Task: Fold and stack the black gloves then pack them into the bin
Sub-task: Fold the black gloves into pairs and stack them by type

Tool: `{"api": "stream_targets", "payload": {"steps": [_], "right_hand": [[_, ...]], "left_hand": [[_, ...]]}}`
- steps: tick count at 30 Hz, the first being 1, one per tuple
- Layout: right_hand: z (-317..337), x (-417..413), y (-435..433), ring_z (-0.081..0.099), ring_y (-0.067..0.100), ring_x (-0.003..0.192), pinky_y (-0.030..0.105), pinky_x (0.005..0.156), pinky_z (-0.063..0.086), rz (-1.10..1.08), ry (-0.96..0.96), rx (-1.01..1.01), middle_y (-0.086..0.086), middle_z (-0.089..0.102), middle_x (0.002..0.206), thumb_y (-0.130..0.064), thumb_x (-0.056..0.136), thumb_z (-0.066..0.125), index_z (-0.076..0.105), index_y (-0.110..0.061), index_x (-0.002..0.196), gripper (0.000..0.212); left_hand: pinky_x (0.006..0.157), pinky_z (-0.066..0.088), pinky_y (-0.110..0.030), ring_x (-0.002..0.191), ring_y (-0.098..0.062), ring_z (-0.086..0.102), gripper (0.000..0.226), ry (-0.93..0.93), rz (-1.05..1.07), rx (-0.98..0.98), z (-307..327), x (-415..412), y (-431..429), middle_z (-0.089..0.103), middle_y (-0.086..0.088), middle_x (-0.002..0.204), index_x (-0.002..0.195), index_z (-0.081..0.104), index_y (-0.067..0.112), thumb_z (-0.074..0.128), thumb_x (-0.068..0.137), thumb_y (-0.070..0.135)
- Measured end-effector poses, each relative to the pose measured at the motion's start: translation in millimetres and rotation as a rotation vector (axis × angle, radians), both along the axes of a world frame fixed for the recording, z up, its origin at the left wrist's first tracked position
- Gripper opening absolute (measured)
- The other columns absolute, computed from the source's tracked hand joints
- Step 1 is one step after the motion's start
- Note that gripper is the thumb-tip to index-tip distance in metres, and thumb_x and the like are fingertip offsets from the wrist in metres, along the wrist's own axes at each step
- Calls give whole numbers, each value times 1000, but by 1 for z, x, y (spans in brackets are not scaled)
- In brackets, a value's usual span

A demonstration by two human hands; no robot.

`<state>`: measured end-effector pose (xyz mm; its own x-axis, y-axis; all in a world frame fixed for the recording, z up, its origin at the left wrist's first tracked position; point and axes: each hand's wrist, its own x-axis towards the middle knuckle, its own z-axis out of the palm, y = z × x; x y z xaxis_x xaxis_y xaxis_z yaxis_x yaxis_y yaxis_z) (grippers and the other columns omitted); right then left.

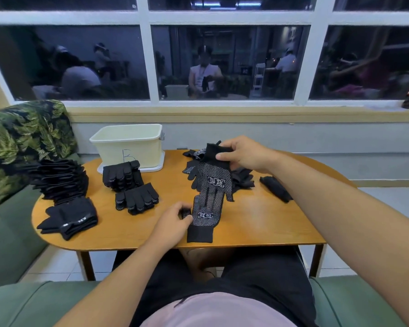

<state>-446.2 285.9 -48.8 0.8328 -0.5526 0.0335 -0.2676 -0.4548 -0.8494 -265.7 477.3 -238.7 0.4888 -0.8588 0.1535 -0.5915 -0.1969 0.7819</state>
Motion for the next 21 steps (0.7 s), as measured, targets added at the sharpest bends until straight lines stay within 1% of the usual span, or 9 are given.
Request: {"api": "stream_targets", "payload": {"steps": [2, 4, 7, 9, 11, 14, 17, 18, 21], "right_hand": [[-5, 10, -2, 78, 27, 104, 37, 87, 65, 71, 49, 65, 10, 81, 111, -14, 111, 58, 73, -13, 121, 18], [-10, 19, -6, 76, 35, 113, 46, 99, 61, 84, 86, 95, 16, 79, 120, -18, 114, 52, 69, -9, 129, 24], [-9, 28, -10, 77, 32, 109, 48, 98, 62, 45, 98, 81, 14, 79, 120, -23, 115, 49, 68, -13, 129, 25], [-7, 35, -13, 76, 29, 103, 53, 100, 60, 15, 89, -55, 13, 79, 115, -23, 113, 52, 72, -20, 118, 20], [-5, 41, -15, 74, 34, 103, 56, 100, 58, -40, 106, -243, 13, 79, 112, -24, 111, 57, 73, -22, 112, 17], [-4, 44, -10, 72, 29, 105, 48, 98, 57, -102, 57, -364, 7, 77, 110, -24, 109, 60, 74, -18, 116, 17], [-24, 34, 9, 69, 0, 92, 28, 86, 54, -96, 37, -399, -11, 75, 103, -27, 108, 62, 74, -27, 119, 16], [-37, 30, 17, 68, -4, 88, 24, 82, 53, -82, 54, -421, -13, 75, 102, -28, 108, 63, 74, -29, 120, 17], [-88, 15, 35, 72, 9, 101, 34, 95, 56, -47, 93, -430, -12, 78, 112, -30, 105, 66, 76, -34, 121, 20]], "left_hand": [[108, 47, -29, 125, -6, 59, 29, 8, 9, 7, -2, 2, 0, 67, 16, 129, 128, 67, 30, 67, 99, 23], [108, 47, -30, 123, -5, 60, 27, 7, 14, 8, -2, 2, 0, 67, 17, 126, 125, 67, 31, 66, 99, 23], [106, 48, -29, 119, -5, 60, 24, -14, 11, -4, 0, -1, 0, 67, 19, 120, 119, 66, 33, 67, 98, 20], [106, 48, -29, 119, -6, 60, 26, -49, 10, 11, 0, -3, 0, 66, 17, 122, 121, 65, 33, 68, 97, 22], [104, 48, -29, 119, -8, 59, 29, -100, 7, 36, 0, -4, 0, 66, 14, 124, 124, 65, 30, 71, 95, 26], [104, 48, -31, 119, -10, 58, 35, -149, 14, 49, 0, -5, 0, 64, 12, 124, 124, 65, 28, 76, 92, 34], [104, 48, -28, 119, -8, 57, 42, -161, 24, 58, -1, -6, -1, 63, 13, 124, 126, 63, 28, 79, 89, 42], [103, 47, -27, 119, -7, 57, 46, -159, 35, 58, -1, -6, -2, 63, 14, 125, 127, 62, 28, 80, 88, 45], [98, 48, -27, 115, -5, 58, 55, -138, 76, 40, -2, -8, -2, 63, 15, 122, 124, 55, 32, 84, 82, 51]]}}
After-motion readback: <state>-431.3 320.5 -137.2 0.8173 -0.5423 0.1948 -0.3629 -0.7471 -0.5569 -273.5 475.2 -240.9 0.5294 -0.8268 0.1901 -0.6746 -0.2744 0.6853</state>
